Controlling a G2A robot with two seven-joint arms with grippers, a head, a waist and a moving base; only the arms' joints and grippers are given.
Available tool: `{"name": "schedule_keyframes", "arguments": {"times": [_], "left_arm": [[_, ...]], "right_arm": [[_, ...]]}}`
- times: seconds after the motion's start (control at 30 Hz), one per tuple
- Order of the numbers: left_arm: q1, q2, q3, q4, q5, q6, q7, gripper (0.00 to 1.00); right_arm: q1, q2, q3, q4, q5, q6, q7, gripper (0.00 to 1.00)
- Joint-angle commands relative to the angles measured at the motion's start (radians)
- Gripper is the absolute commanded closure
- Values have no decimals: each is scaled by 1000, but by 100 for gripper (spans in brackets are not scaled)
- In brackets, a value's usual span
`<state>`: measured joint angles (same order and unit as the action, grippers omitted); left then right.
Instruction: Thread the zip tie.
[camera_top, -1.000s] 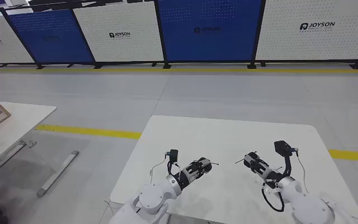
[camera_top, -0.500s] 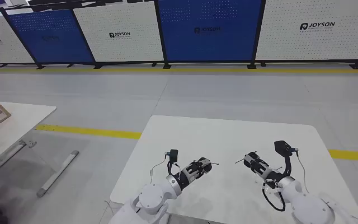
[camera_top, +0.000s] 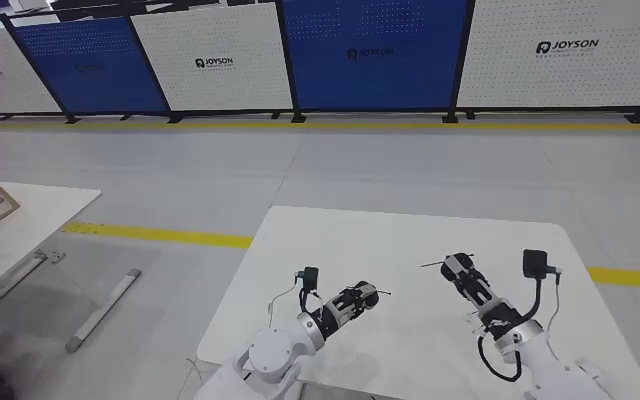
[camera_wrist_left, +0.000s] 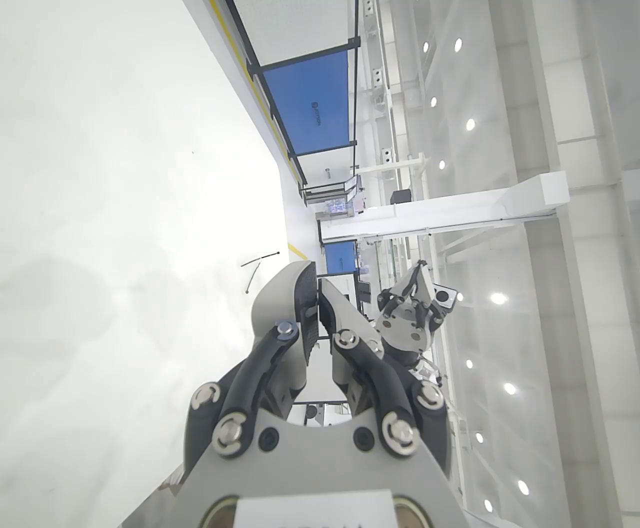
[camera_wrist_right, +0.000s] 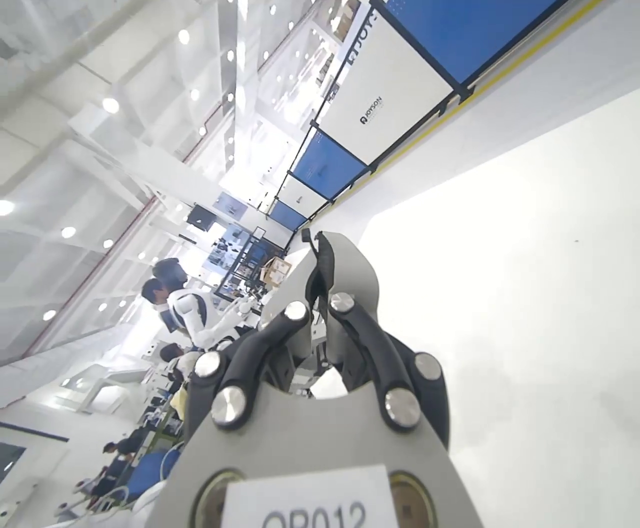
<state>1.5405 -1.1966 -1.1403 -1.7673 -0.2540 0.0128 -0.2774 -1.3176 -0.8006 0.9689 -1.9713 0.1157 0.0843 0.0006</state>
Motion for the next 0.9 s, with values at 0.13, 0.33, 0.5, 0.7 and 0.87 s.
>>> {"name": "schedule_keyframes", "arguments": {"times": [0.13,0.33,0.5,0.7,0.87], "left_arm": [[0,0,0,0,0,0,0,100],[0,0,0,0,0,0,0,100],[0,0,0,0,0,0,0,100],[0,0,0,0,0,0,0,100],[0,0,0,0,0,0,0,100]], "right_arm": [[9,-3,-8,6,-11,13,3,100],[9,-3,-8,6,-11,13,3,100],[-18,-13,8,18,50,-50,-47,100],[-92,-35,-18,13,-28,-115,-206,100],[-103,-47,-31,16,-20,-133,-225,100]]}}
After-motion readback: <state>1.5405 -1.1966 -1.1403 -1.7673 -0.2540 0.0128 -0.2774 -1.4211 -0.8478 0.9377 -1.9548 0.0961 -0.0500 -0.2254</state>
